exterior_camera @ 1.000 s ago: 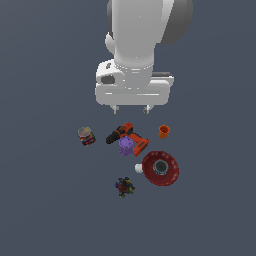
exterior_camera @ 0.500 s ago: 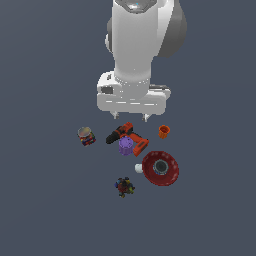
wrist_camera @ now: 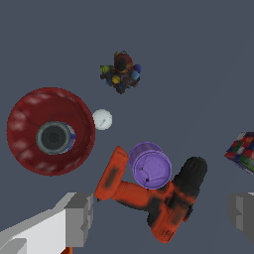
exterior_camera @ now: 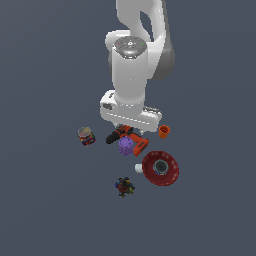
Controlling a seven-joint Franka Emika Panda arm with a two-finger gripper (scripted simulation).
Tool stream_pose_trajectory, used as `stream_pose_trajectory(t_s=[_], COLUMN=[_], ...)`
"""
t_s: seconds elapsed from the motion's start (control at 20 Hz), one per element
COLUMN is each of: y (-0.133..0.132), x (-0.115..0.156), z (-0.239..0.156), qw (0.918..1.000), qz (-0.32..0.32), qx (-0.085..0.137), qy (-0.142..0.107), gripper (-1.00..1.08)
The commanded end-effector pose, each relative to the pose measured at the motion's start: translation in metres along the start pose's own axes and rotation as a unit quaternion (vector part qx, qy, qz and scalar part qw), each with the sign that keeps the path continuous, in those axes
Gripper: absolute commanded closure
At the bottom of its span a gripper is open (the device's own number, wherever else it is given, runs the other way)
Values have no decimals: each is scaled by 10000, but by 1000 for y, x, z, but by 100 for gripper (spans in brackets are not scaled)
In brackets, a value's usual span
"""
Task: Pick up a designated object from a clutter of objects.
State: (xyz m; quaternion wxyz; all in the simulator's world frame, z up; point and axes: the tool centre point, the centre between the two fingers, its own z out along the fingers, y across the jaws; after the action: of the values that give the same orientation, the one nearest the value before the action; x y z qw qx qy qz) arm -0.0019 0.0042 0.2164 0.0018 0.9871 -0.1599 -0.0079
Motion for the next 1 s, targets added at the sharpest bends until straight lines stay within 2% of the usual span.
stream_pose_trajectory(t_s=[0.0, 0.5, 0.95], y=[3, 15, 23], x=[-2, -17, -27], z=[20, 88, 116], qw=[9994, 9868, 9763], qz=[358, 1616, 2164], qx=[14, 43, 46], qy=[9, 43, 64], gripper=[-92, -92, -92])
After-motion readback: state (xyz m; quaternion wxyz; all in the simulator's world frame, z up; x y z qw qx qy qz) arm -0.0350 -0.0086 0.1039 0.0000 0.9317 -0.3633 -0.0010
